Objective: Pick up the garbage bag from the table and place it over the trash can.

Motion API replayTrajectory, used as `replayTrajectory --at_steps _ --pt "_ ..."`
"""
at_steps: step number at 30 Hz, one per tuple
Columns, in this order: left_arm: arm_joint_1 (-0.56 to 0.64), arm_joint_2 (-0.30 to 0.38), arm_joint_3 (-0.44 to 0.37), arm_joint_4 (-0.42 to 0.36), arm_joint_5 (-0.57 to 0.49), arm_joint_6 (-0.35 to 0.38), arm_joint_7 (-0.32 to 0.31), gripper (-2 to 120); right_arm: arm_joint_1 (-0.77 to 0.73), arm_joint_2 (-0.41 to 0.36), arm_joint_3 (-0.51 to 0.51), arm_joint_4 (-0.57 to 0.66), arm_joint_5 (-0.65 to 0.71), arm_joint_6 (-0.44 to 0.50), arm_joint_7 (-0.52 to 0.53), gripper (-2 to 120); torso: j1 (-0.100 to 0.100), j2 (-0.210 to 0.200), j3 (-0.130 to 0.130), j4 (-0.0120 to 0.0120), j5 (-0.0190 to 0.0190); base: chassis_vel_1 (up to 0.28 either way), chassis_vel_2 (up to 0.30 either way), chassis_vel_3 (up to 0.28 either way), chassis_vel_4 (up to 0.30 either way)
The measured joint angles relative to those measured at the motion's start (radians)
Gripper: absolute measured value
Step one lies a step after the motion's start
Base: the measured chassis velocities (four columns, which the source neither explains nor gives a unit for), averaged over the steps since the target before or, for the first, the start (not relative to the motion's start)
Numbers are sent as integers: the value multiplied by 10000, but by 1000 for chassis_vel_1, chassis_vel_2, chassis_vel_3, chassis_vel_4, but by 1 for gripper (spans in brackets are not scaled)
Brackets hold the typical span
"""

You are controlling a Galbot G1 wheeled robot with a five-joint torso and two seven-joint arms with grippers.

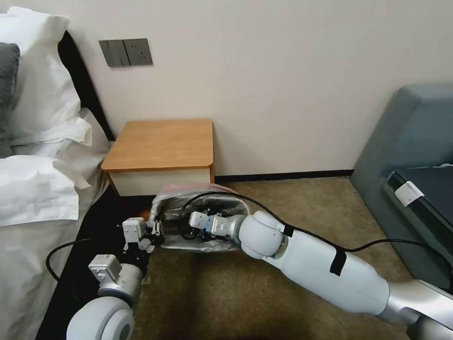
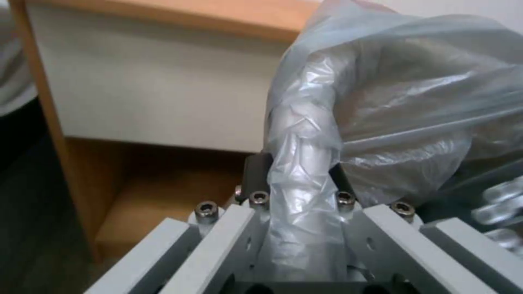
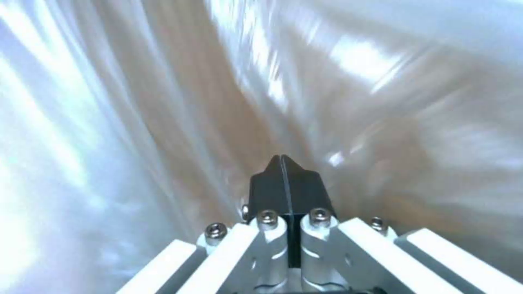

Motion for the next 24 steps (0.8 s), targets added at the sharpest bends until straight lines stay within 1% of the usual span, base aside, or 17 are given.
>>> replayTrajectory --at_steps 3,4,5,9,10,12,13,14,15,16,17,18,19,20,22,23,24 --pt "0 9 -30 104 -238 -3 -92 5 -113 -120 288 410 528 -157 170 0 0 0 0 2 0 0 0 0 0" --pt "0 30 -47 183 -412 -3 -173 5 -256 -283 614 847 1171 -269 399 0 0 0 0 0 3 0 0 0 0" --pt "0 30 -47 183 -412 -3 -173 5 -256 -283 614 847 1171 -269 399 0 0 0 0 0 3 0 0 0 0" --pt "-46 78 -84 236 -1003 153 -575 5 -907 -750 1826 1960 3040 -197 1208 0 0 0 -1 2 2 0 0 0 0" --pt "-46 78 -84 236 -1003 153 -575 5 -907 -750 1826 1960 3040 -197 1208 0 0 0 -1 2 2 0 0 0 0" --pt "-61 87 -71 211 -1301 296 -809 5 -1553 -915 2668 2375 3437 117 1739 0 0 0 -1 -1 2 0 0 0 0" --pt "-44 94 -50 154 -1463 395 -954 5 -2193 -1018 3315 2614 3518 372 2205 2 0 0 -1 0 3 0 0 0 0" --pt "-44 94 -50 154 -1463 395 -954 5 -2193 -1018 3315 2614 3518 372 2205 2 0 0 -1 0 3 0 0 0 0" --pt "-16 109 -27 97 -1550 469 -1064 5 -2911 -1119 3946 2792 3527 685 2660 6 0 0 0 1 3 0 0 0 0" --pt "35 140 3 32 -1655 568 -1180 5 -4056 -1210 4884 2983 3444 1153 3063 14 0 0 -1 -1 5 0 0 0 0" --pt "35 140 3 32 -1655 568 -1180 5 -4056 -1210 4884 2983 3444 1153 3063 14 0 0 -1 -1 5 0 0 0 0" --pt "70 160 21 3 -1701 621 -1263 5 -4802 -1205 5508 3052 3241 1484 3197 17 0 0 -1 -4 6 0 0 0 0" --pt "105 195 77 -20 -1751 682 -1411 5 -5795 -1118 6332 3133 2806 1989 3288 24 -1 0 -1 -4 5 0 0 0 0" --pt "105 195 77 -20 -1751 682 -1411 5 -5795 -1118 6332 3133 2806 1989 3288 24 -1 0 -1 -4 5 0 0 0 0" --pt "172 232 186 -20 -1825 789 -1636 5 -7435 -697 7504 3280 2216 2651 3403 34 -1 -1 -1 -4 4 0 0 0 0" --pt "172 232 186 -20 -1825 789 -1636 5 -7435 -697 7504 3280 2216 2651 3403 34 -1 -1 -1 -4 4 0 0 0 0" --pt "199 240 256 -21 -1895 866 -1753 5 -7967 -423 7920 3317 2049 2928 3561 39 -1 -1 -2 -5 3 0 0 0 0"
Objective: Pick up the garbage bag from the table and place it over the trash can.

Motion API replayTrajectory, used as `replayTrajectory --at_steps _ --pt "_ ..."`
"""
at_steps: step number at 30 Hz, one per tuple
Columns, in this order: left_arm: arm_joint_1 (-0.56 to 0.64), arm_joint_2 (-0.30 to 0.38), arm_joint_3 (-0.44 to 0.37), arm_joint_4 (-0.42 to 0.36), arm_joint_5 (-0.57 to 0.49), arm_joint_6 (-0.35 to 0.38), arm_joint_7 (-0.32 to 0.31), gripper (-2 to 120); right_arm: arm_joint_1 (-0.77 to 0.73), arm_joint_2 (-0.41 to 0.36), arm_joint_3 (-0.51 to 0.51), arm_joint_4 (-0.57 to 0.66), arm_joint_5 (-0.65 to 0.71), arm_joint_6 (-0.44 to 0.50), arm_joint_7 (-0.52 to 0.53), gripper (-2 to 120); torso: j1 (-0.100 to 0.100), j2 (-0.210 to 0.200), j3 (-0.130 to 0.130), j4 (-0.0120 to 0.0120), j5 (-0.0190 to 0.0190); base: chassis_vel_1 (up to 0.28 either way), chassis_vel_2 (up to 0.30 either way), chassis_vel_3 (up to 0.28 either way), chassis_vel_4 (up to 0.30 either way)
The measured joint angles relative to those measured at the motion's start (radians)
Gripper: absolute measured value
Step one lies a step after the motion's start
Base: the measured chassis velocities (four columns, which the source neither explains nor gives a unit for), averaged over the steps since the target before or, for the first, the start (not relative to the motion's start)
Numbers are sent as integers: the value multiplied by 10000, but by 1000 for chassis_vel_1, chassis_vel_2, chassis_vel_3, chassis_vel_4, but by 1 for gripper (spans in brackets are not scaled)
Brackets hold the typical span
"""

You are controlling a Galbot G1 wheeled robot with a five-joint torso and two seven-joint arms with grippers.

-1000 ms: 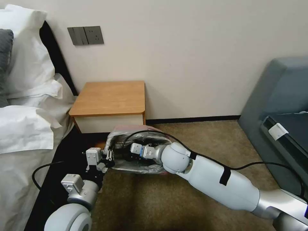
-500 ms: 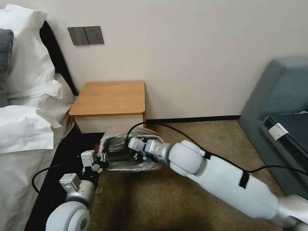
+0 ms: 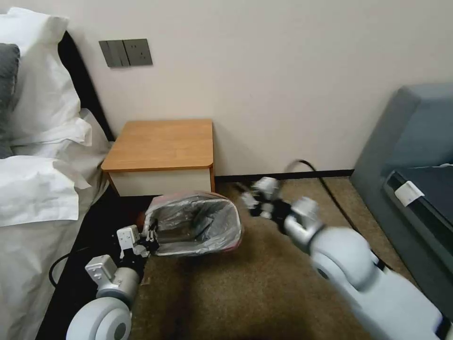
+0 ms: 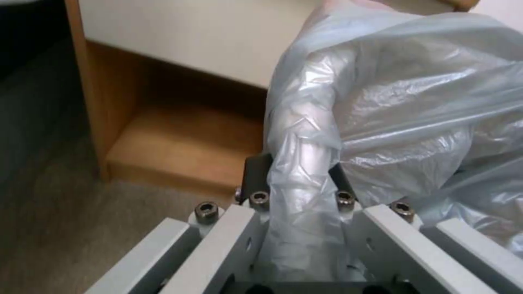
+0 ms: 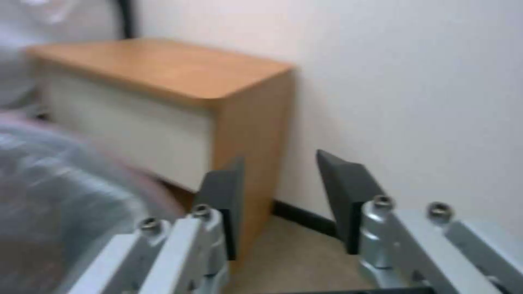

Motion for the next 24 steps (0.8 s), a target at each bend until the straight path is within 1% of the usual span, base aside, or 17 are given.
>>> replayTrajectory --at_steps 1,2,4,5,9,10,14,15,16,18,24 --pt "27 0 70 -39 -115 122 -113 5 -321 278 316 -11 -244 253 170 45 0 0 0 2 -1 0 0 0 0" --pt "27 0 70 -39 -115 122 -113 5 -321 278 316 -11 -244 253 170 45 0 0 0 2 -1 0 0 0 0" --pt "93 -7 171 -204 -360 441 -329 5 -568 753 754 -176 -721 729 356 55 0 0 1 3 -1 0 0 0 0" --pt "93 -7 171 -204 -360 441 -329 5 -568 753 754 -176 -721 729 356 55 0 0 1 3 -1 0 0 0 0" --pt "436 -29 386 -482 -600 820 -587 5 -670 1312 999 -351 -1295 1185 378 74 0 0 1 6 -1 0 0 0 0" --pt "436 -29 386 -482 -600 820 -587 5 -670 1312 999 -351 -1295 1185 378 74 0 0 1 6 -1 0 0 0 0" --pt "743 -61 491 -528 -568 860 -647 5 -812 1599 938 -357 -1552 1313 363 92 0 0 1 6 -2 0 0 0 0" --pt "743 -61 491 -528 -568 860 -647 5 -812 1599 938 -357 -1552 1313 363 92 0 0 1 6 -2 0 0 0 0" --pt "809 -73 506 -536 -538 860 -651 5 -839 1657 925 -361 -1596 1331 358 96 0 0 1 6 -1 0 0 0 0" --pt "949 -107 598 -537 -369 860 -749 5 -883 1746 910 -379 -1662 1369 352 100 0 0 1 6 -2 0 0 0 0" --pt "1107 -213 868 -455 -195 904 -981 5 -964 1772 905 -386 -1761 1447 324 100 0 0 1 6 -1 0 0 0 0"
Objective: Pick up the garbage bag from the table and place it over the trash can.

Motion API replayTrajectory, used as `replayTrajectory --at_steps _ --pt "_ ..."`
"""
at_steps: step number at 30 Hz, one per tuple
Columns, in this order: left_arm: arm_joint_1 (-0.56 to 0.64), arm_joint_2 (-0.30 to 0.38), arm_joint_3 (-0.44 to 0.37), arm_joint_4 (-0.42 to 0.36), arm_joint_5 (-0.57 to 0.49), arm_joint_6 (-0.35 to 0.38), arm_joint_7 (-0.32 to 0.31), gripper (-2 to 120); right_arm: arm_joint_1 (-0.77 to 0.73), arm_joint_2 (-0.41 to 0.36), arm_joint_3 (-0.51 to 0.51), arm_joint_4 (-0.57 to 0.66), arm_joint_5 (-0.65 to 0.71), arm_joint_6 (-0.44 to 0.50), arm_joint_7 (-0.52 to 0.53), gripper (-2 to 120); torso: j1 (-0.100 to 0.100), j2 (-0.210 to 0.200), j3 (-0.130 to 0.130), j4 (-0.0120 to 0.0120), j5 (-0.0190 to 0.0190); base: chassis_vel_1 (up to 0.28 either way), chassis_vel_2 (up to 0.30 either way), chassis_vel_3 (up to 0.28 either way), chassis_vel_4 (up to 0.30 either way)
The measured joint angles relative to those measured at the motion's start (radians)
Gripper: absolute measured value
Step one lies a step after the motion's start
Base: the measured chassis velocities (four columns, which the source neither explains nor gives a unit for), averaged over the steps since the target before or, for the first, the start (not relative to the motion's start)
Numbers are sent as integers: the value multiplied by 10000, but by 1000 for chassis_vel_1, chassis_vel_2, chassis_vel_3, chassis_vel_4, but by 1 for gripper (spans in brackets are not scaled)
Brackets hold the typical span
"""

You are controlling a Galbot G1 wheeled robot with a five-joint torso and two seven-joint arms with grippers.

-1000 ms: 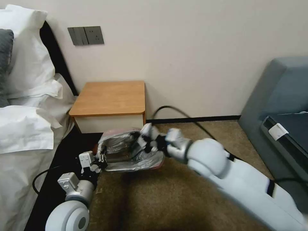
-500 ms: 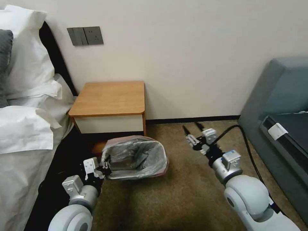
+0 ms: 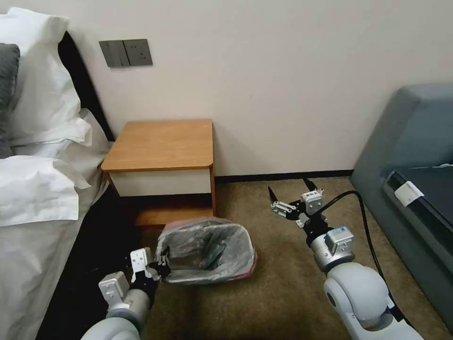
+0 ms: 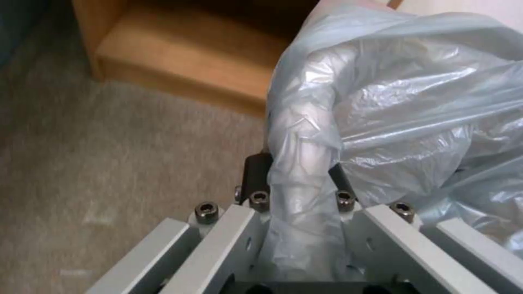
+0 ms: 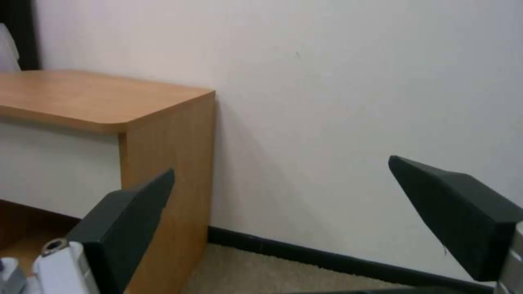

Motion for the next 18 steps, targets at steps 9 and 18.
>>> replayTrajectory --at_steps 9,18 --pt "16 -181 592 193 246 42 -227 5 -169 -132 15 44 -24 126 -34 100 0 0 0 -1 -1 0 0 0 0" --pt "-56 -287 843 405 260 210 -503 5 -252 -160 258 -11 44 249 -47 100 0 0 1 -2 -1 0 0 0 0"
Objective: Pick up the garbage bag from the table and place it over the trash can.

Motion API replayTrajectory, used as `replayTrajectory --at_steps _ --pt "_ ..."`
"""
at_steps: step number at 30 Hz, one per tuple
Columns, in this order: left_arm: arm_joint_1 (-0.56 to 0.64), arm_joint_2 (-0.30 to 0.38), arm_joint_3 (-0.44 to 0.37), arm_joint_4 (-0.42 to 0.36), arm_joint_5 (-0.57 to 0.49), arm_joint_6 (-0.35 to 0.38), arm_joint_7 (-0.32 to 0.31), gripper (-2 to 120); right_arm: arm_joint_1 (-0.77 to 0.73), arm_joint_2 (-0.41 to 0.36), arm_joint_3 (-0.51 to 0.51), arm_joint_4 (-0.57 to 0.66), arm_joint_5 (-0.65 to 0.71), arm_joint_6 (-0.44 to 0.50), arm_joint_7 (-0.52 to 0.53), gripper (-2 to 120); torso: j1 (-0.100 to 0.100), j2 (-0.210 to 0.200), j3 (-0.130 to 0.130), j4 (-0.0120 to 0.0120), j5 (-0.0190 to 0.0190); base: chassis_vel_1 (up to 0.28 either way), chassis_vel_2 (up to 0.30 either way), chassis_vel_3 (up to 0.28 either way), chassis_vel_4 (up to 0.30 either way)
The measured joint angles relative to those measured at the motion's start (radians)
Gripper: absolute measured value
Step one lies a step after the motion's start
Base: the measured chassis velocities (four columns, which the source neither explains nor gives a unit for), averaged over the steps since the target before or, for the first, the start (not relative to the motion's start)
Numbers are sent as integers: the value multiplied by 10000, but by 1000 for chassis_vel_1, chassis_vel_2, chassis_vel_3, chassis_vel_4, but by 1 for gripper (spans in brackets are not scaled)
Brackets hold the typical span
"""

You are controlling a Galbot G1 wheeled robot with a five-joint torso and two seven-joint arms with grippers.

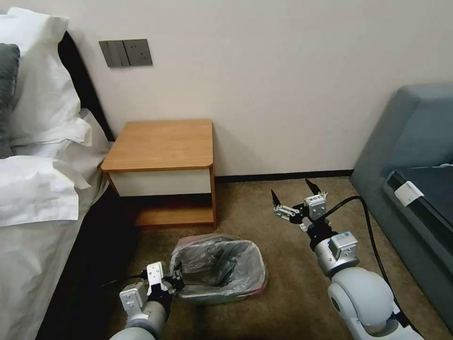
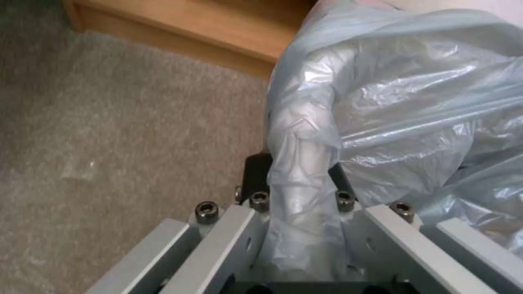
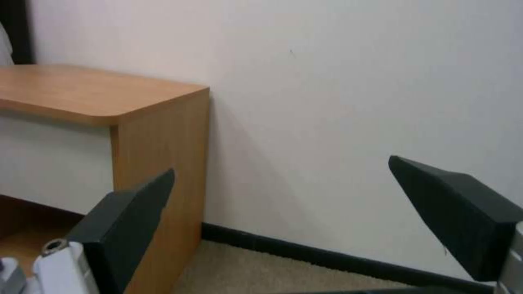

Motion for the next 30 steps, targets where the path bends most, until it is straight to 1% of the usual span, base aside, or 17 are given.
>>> replayTrajectory --at_steps 4,6,7,9,10,12,14,16,17,20,23,24,25,27,28,29,30 --pt "-159 -10 1 116 -109 187 -130 5 80 -15 15 -48 16 0 -19 100 0 0 0 0 0 0 0 0 0" --pt "-255 -30 26 153 -172 325 -203 13 105 -13 18 -68 20 1 -38 100 0 0 0 0 0 0 0 0 0" --pt "-255 -30 26 153 -172 325 -203 13 105 -13 18 -68 20 1 -38 100 0 0 0 0 0 0 0 0 0" --pt "-341 -38 23 209 -214 397 -230 23 130 -14 13 -85 23 1 -30 100 0 0 0 0 1 0 0 0 0" --pt "-341 -38 23 209 -214 397 -230 23 130 -14 13 -85 23 1 -30 100 0 0 0 0 1 0 0 0 0" --pt "-394 -24 22 269 -240 417 -250 34 182 -39 10 -94 32 -17 -16 100 0 0 0 0 -1 0 0 0 0" --pt "-400 -17 12 271 -257 418 -266 37 202 -44 4 -95 36 -30 -9 100 0 0 0 0 -1 0 0 0 0" --pt "-415 22 -35 261 -345 424 -369 49 299 -48 -50 -110 47 -79 32 100 0 0 0 0 -1 0 0 0 0" --pt "-415 22 -35 261 -345 424 -369 49 299 -48 -50 -110 47 -79 32 100 0 0 0 0 -1 0 0 0 0" --pt "-419 73 -124 157 -465 468 -493 65 391 -37 -147 -115 66 -142 63 100 1 0 0 0 0 0 0 0 0" --pt "-423 89 -162 136 -484 480 -526 70 410 -26 -196 -116 80 -166 75 100 1 0 0 1 -1 0 0 0 0" --pt "-429 109 -214 125 -495 486 -546 78 419 -2 -244 -117 93 -193 86 100 1 0 0 1 -1 0 0 0 0" --pt "-437 126 -264 113 -535 489 -569 83 413 21 -264 -117 106 -202 94 100 1 0 0 0 -1 0 0 0 0" --pt "-439 131 -286 100 -560 495 -573 84 407 27 -266 -117 111 -204 97 100 1 0 0 1 -1 0 0 0 0" --pt "-442 157 -395 23 -673 588 -580 93 367 42 -268 -117 166 -228 117 100 1 0 0 0 -1 0 0 0 0" --pt "-442 157 -395 23 -673 588 -580 93 367 42 -268 -117 166 -228 117 100 1 0 0 0 -1 0 0 0 0" --pt "-443 179 -453 -31 -730 673 -581 97 353 41 -256 -117 204 -248 127 100 1 0 0 0 -1 0 0 0 0"
